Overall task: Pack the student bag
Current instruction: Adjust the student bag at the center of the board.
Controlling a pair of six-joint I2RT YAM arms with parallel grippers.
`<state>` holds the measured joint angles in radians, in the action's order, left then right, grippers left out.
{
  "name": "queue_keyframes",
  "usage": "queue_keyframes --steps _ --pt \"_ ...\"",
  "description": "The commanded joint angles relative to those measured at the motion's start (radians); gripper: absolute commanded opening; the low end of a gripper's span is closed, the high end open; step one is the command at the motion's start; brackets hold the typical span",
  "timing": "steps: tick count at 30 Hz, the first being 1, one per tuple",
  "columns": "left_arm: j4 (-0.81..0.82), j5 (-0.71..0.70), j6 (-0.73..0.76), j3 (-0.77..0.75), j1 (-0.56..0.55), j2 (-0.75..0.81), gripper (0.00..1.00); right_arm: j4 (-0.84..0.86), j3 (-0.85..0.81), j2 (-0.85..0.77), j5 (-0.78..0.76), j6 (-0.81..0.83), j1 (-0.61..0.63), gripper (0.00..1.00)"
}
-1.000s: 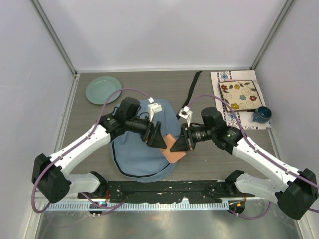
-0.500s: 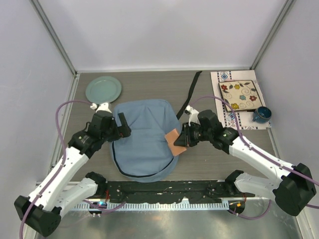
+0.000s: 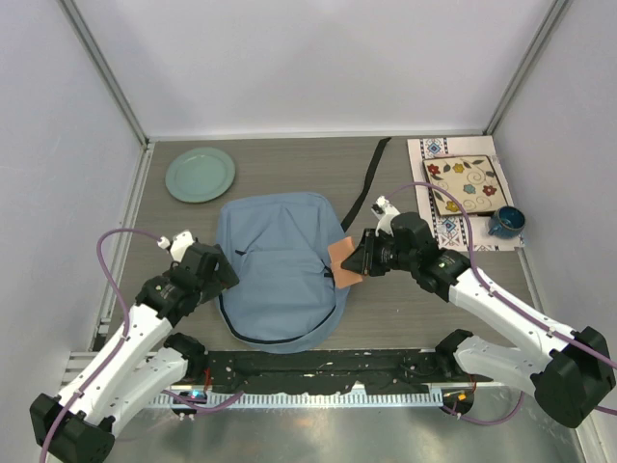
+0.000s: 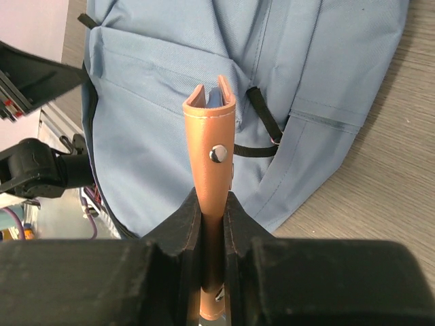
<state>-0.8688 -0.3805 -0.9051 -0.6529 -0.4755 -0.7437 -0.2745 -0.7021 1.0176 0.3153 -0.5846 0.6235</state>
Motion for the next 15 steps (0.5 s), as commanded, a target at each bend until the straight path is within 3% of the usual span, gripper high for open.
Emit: queue_keyframes --steps 1,9,11,15 --pt "0.083 0.053 -0.066 0.065 0.003 0.066 1.0 0.063 -0.008 -0.014 -0.002 -0.044 -0.018 0.01" --pt "0.431 0.291 -0.094 0.263 0.003 0.173 1.0 0.061 -0.007 -0.01 -0.002 -0.066 -0.039 0.01" --pt "0.558 0.363 -0.115 0.304 0.003 0.141 1.0 0.061 -0.004 -0.011 -0.008 -0.073 -0.044 0.01" --pt "0.64 0.48 -0.111 0.291 0.002 0.012 1.0 0.057 0.003 -0.011 -0.007 -0.081 -0.057 0.01"
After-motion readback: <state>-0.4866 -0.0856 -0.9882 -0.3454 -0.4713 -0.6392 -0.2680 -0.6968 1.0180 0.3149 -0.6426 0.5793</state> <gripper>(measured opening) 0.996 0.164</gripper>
